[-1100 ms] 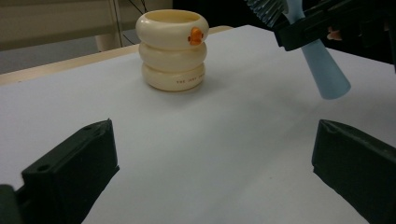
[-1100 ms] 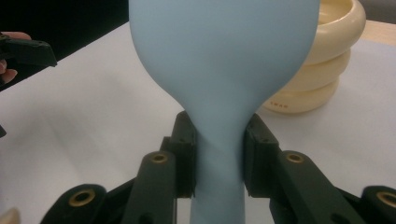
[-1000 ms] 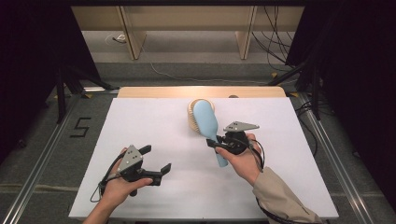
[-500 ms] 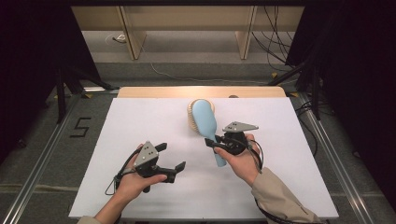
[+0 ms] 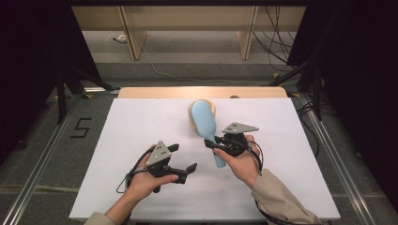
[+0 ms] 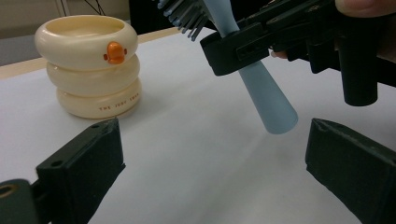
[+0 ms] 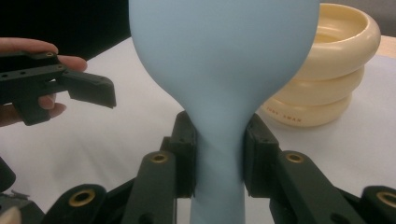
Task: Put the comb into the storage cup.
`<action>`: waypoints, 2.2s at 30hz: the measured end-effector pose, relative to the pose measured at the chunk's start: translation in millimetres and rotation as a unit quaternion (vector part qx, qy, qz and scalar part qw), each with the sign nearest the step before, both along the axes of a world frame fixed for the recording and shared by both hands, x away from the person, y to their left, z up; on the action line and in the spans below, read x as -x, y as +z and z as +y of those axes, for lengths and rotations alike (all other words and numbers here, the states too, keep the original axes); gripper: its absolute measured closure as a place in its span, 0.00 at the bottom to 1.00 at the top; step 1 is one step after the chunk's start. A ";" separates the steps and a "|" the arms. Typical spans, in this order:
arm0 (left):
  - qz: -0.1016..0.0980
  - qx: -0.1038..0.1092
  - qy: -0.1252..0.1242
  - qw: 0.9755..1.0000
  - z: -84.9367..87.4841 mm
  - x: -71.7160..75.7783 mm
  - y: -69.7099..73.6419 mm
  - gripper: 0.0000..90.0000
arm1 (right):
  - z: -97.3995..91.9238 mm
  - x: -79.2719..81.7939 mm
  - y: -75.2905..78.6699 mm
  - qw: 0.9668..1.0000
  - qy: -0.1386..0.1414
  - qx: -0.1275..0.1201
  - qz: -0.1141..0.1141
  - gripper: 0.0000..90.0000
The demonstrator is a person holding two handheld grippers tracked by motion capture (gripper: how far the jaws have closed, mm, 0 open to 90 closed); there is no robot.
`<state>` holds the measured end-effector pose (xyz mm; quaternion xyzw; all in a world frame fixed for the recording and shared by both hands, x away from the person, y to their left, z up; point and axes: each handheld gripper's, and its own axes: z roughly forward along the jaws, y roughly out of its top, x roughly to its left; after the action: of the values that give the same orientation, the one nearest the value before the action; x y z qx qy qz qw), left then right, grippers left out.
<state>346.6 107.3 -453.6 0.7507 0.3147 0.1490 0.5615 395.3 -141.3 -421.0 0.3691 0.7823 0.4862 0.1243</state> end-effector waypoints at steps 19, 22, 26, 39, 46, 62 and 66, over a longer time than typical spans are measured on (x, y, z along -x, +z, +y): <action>0.005 0.001 -0.011 1.000 -18.1 -4.2 -0.4 0.05 | 4.5 2.2 -0.1 1.000 0.003 -0.004 -0.002 0.78; 0.006 0.001 -0.014 1.000 -20.8 -5.0 -0.7 0.05 | 5.1 2.4 -0.2 1.000 0.003 -0.005 -0.002 0.78; 0.009 0.003 -0.016 1.000 -24.2 -5.2 -0.6 0.05 | 5.3 2.7 -0.2 1.000 0.003 -0.006 -0.002 0.78; 0.018 0.007 -0.020 1.000 -35.5 -8.4 -1.8 0.07 | 6.7 3.2 -0.5 1.000 0.004 -0.010 -0.003 0.78; 0.027 0.011 -0.015 0.999 -40.9 -11.7 -4.0 0.08 | 7.4 3.5 -0.7 1.000 0.005 -0.011 -0.004 0.78; 0.054 0.029 -0.003 0.998 -45.5 -18.1 -9.3 0.18 | 7.9 3.6 -0.4 1.000 0.005 -0.012 -0.006 0.78; 0.057 0.034 -0.003 0.998 -46.7 -18.8 -9.5 0.18 | 8.0 3.6 -0.6 1.000 0.005 -0.011 -0.007 0.78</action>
<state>365.4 60.6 -463.1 0.7395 0.3489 0.0933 0.5681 391.7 -133.2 -421.6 0.3627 0.7780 0.4979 0.1237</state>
